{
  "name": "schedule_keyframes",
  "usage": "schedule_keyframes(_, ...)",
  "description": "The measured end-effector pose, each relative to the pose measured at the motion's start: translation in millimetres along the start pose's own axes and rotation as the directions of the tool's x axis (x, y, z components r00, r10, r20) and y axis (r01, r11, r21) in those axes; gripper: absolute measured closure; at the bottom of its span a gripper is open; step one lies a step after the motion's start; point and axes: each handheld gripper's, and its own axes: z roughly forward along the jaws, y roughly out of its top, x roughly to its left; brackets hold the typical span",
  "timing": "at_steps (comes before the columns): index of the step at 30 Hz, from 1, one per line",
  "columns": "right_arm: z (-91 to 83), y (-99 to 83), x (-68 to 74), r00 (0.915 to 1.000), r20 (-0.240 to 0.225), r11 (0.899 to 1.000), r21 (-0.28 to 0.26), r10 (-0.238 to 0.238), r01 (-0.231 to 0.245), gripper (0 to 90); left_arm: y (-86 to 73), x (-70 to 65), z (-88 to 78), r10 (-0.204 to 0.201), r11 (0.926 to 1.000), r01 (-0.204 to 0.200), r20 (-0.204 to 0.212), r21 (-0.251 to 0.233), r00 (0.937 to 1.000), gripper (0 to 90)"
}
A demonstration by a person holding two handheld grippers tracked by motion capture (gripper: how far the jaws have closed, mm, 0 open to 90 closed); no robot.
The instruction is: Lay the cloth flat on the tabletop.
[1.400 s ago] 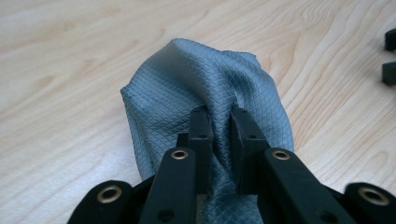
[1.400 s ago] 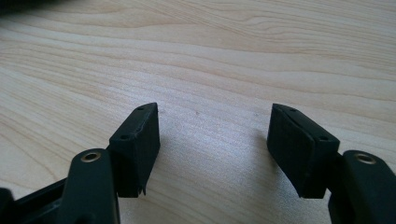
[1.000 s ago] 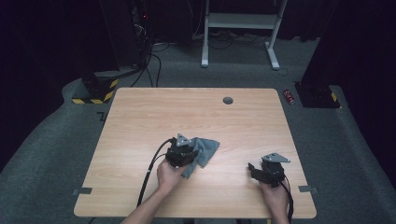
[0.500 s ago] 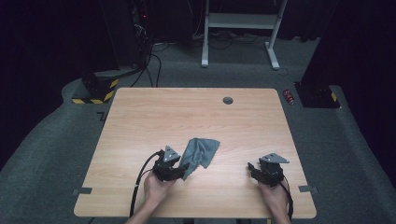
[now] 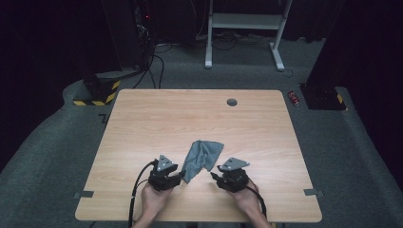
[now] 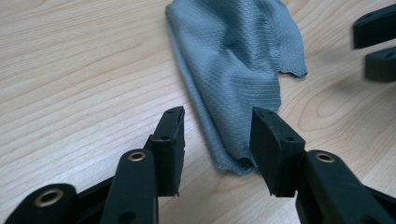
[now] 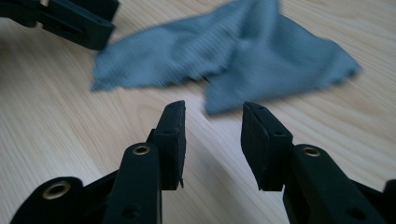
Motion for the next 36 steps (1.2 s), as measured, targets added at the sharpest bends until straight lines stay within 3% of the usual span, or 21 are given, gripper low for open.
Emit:
schedule_keyframes(4,17.6,13.0,11.6,0.9996,-0.015,1.000,0.005,-0.022,0.022,60.4,-2.5,6.8,-1.7,-0.005,0.9999,0.005,-0.014,0.014,0.9999,54.3)
schedule_keyframes(7,37.5,26.5,23.7,0.9993,-0.020,0.999,0.019,-0.031,0.032,61.3,-5.7,12.7,0.1,-0.044,0.9988,0.045,-0.024,0.022,0.9987,52.6)
schedule_keyframes(12,51.6,32.6,26.2,0.9997,-0.007,0.999,0.047,-0.021,0.022,63.7,-5.5,14.1,6.8,-0.045,0.9984,0.047,-0.046,0.032,0.9979,50.1)
schedule_keyframes(16,59.4,32.6,22.5,0.9997,-0.014,0.995,0.097,-0.019,0.020,81.3,-3.6,11.2,12.6,-0.023,0.9994,0.025,-0.069,0.025,0.9973,47.4)
schedule_keyframes(18,57.0,32.3,21.7,0.9996,-0.006,0.995,0.100,-0.028,0.028,88.0,-4.0,10.2,13.2,-0.016,0.9996,0.018,-0.071,0.024,0.9973,45.4)
schedule_keyframes(19,54.3,32.2,21.3,0.9994,-0.003,0.995,0.097,-0.035,0.035,88.7,-5.0,8.1,14.0,0.020,0.9996,-0.018,-0.092,0.023,0.9956,45.0)
schedule_keyframes(21,49.1,32.0,20.4,0.9996,-0.008,0.996,0.081,-0.025,0.026,88.8,-7.7,5.5,14.9,0.048,0.9988,-0.047,-0.111,0.011,0.9927,44.4)
schedule_keyframes(27,16.7,28.2,8.5,1.0000,0.000,1.000,0.024,-0.003,0.003,88.9,-8.5,5.1,15.1,0.041,0.9992,-0.040,-0.118,0.005,0.9922,42.5)
schedule_keyframes(32,-11.5,18.8,-11.2,0.9992,0.034,1.000,0.023,0.019,-0.019,88.9,-8.5,5.1,15.1,0.041,0.9992,-0.041,-0.118,0.004,0.9921,42.5)
schedule_keyframes(36,-24.8,7.4,-31.8,0.9948,0.073,0.996,0.038,0.072,-0.075,88.8,-8.5,5.1,15.1,0.041,0.9992,-0.041,-0.118,0.004,0.9922,42.5)
